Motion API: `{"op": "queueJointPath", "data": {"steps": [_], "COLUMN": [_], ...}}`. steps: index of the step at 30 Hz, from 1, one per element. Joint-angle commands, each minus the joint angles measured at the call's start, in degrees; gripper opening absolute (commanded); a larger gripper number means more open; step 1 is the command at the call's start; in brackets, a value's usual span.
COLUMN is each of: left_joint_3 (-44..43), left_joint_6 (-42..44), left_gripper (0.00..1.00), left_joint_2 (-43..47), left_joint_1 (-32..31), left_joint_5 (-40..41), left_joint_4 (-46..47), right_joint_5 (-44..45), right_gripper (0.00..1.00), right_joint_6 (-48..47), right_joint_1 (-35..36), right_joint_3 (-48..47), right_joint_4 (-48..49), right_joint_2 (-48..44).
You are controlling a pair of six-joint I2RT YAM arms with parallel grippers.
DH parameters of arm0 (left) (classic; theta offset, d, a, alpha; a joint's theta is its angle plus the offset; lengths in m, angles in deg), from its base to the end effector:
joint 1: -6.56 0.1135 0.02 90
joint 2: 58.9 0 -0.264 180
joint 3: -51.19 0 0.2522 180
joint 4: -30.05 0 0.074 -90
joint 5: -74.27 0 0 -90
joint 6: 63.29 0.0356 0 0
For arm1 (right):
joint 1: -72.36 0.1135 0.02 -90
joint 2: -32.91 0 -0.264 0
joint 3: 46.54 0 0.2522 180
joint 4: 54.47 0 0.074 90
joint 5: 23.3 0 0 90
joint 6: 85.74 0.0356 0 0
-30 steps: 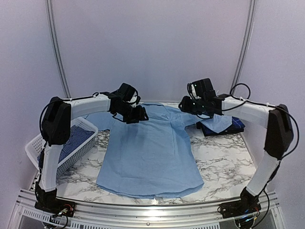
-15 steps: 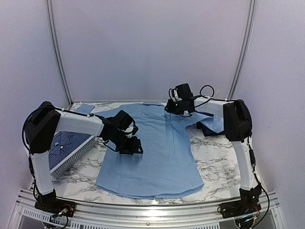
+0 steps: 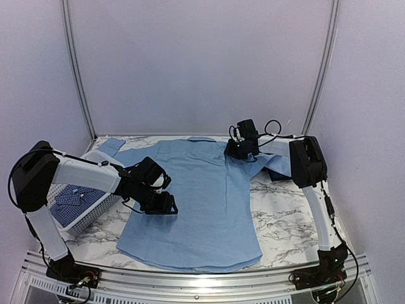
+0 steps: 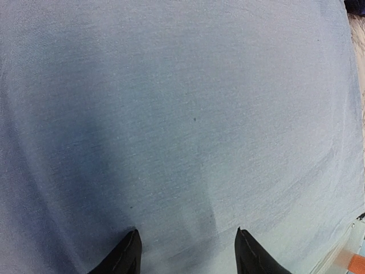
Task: Fold and stack the long sleeve shirts
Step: Adjust the flattened shirt at the center of the board.
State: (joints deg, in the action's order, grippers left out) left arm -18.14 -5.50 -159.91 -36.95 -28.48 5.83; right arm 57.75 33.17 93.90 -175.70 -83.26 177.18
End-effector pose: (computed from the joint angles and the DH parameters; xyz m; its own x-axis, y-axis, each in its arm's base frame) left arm 0.2455 -0.2439 0.1502 -0.9139 0.1507 -0.3769 0.3240 0.8303 -0.4535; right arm 0.5156 0.2095 0.1262 -0.7903 0.2014 -0.5786 -0.0970 0.8914 0.4428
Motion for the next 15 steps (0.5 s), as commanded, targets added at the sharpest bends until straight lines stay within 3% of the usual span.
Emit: {"op": "queueJointPath", "data": {"steps": [1,8,15], "left_joint_3": [2.3,0.9,-0.7], "left_joint_6": [-0.9,-0.6,-0.5], "left_gripper": [0.59,0.59,0.59], "left_joint_2": [-0.1,-1.1,-1.9], "left_joint_1": [-0.1,0.0,-0.2], "left_joint_5": [2.0,1.3,1.2], "left_joint_4": [-3.6,-3.6,-3.4], "right_joint_5": [1.7,8.2,4.0], "right_gripper": [0.25,0.25,0.29], "right_joint_6": [0.2,-1.0,-2.4], "right_joint_1": [-2.0,-3.0,-4.2], "right_joint_3": [-4.5,-2.2,-0.3], "right_joint_4": [-3.8,-6.8,-5.1], "right_joint_2": [3.9,1.7,-4.1]}}
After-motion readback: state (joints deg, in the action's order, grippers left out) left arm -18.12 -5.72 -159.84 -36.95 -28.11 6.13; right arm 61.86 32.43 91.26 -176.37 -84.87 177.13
